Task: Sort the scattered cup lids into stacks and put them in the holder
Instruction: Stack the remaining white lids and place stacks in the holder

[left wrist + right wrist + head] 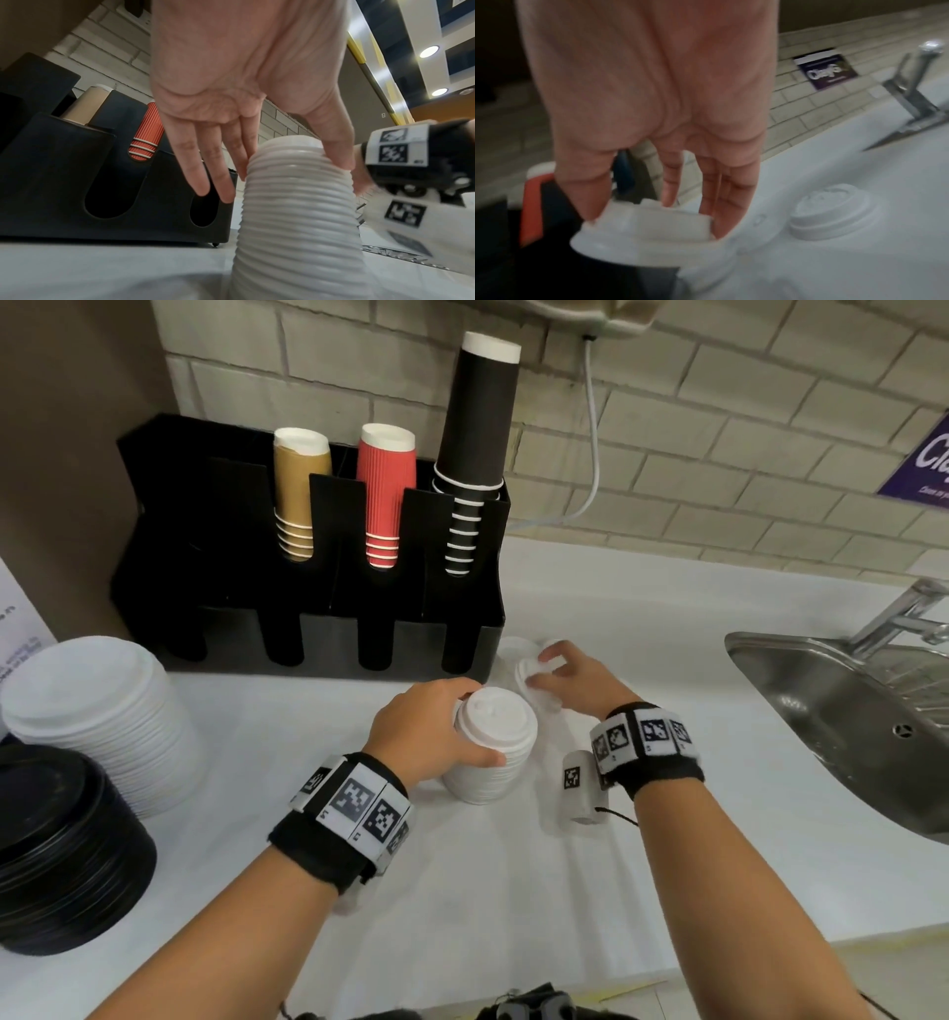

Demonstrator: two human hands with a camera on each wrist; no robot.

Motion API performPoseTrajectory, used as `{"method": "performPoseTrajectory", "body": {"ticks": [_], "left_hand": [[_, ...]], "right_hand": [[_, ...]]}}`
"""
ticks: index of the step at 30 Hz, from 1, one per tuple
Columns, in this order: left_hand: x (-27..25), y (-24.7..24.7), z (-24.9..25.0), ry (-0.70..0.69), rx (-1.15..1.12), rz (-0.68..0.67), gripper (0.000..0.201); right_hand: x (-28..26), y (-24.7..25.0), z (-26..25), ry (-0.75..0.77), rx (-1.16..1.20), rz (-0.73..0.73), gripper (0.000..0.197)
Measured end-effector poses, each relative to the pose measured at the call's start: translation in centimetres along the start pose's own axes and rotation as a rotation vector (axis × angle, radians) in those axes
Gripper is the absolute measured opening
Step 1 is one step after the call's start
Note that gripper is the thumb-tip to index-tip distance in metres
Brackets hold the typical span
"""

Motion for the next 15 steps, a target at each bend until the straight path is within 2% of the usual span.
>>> {"method": "performPoseTrajectory", "body": {"ticks": [2, 4, 6, 8, 13, 15], "left_hand": [[-0.1, -0.1, 0.0, -0.004, 0.000, 0.016, 0.068], [-0.1, -0.3, 0.1, -0.005, -0.005, 0.023, 0.068], [-0.2, -0.4, 0.2, -0.011, -0.009, 0.024, 0.067], [-0.2, -0.5, 0.4, -0.017, -0.005, 0.035, 0.068], [-0.5, -0.4, 0.6, -0.008, -0.029, 0.034, 0.112], [-0.5, -0.4, 0.7, -0.008, -0.039, 0.032, 0.120]], "right_hand": [[-1.9, 0.7, -0.8, 0.080, 0.272, 0.063, 0.030], [-4.1, 0.8, -1.6, 0.240, 0.376, 0.086, 0.029], [-6.1, 0.3, -2.1, 0.369, 0.365, 0.084, 0.033], [-7.4, -0.5, -2.3, 0.416, 0.300, 0.065, 0.037], [-8.2, -1.9, -2.7, 0.437, 0.143, 0.048, 0.043], [-8.1, -2.0, -3.2, 0.439, 0.096, 0.040, 0.044]]}}
Point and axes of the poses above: each hand's wrist, its own x-axis towards the middle knuckle, its own y-axis out of the back of the hand, z = x × y, the point moved 3 cm from there along x, towards the middle knuckle, and after that the axes turned 4 degrees about x, right-handed, at the moved point
